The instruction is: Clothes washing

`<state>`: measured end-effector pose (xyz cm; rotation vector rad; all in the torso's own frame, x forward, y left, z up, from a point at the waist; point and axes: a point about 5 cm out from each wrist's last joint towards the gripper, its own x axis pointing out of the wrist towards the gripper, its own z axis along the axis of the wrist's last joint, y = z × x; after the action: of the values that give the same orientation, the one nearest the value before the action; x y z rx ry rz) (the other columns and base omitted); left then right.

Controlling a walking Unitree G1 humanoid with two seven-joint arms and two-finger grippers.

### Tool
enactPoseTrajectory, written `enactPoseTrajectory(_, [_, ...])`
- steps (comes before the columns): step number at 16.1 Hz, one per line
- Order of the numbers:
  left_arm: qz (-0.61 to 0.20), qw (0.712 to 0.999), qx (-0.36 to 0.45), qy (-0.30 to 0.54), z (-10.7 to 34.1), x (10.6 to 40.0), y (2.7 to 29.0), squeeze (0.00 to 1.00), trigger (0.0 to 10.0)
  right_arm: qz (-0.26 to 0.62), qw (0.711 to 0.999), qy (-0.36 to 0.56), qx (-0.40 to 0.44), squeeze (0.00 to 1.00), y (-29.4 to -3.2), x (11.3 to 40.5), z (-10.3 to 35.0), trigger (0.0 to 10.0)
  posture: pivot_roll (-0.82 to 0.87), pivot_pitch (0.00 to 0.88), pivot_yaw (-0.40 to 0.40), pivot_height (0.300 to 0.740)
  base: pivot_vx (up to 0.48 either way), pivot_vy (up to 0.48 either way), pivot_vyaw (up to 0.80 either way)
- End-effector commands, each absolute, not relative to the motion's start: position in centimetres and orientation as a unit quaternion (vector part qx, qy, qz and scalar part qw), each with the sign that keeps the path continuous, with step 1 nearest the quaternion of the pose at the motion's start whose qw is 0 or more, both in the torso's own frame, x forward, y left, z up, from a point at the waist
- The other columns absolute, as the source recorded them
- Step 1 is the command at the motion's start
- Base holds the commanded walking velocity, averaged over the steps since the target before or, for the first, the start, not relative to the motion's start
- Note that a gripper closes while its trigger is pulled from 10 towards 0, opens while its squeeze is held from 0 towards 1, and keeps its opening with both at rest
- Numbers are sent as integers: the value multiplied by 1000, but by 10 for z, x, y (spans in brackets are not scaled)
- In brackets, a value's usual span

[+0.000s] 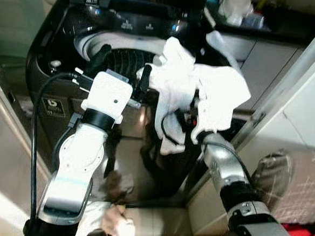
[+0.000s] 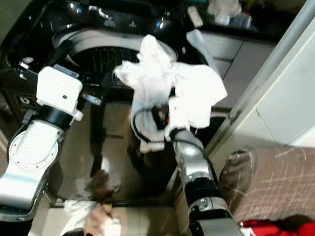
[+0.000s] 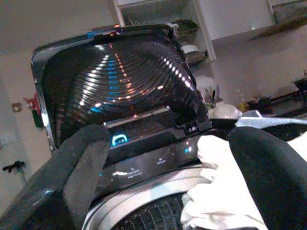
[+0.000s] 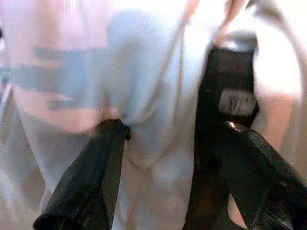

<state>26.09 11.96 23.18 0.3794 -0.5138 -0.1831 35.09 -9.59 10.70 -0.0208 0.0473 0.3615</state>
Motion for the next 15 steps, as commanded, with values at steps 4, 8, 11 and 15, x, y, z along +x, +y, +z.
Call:
enactPoseTrajectory(4, [-103, 945, 186, -250, 233, 257, 117, 0, 10000, 180, 982, -51, -23, 0, -89, 352, 137, 10000, 93, 118, -78, 740, 0, 0, 0])
enactPoseTrajectory(8, [-106, 945, 185, -249, 233, 257, 116, 0, 10000, 180, 980, -86, -8, 0, -83, 354, 157, 10000, 94, 116, -71, 740, 0, 0, 0])
enactPoseTrajectory(11, [-107, 944, 185, -249, 234, 258, 116, 0, 10000, 176, 970, -165, -34, 0, -74, 366, 200, 10000, 97, 116, -64, 740, 0, 0, 0])
enactPoseTrajectory(15, [-103, 944, 186, -251, 235, 258, 117, 0, 10000, 150, 952, -264, -37, 0, -74, 371, 250, 10000, 100, 114, -63, 740, 0, 0, 0])
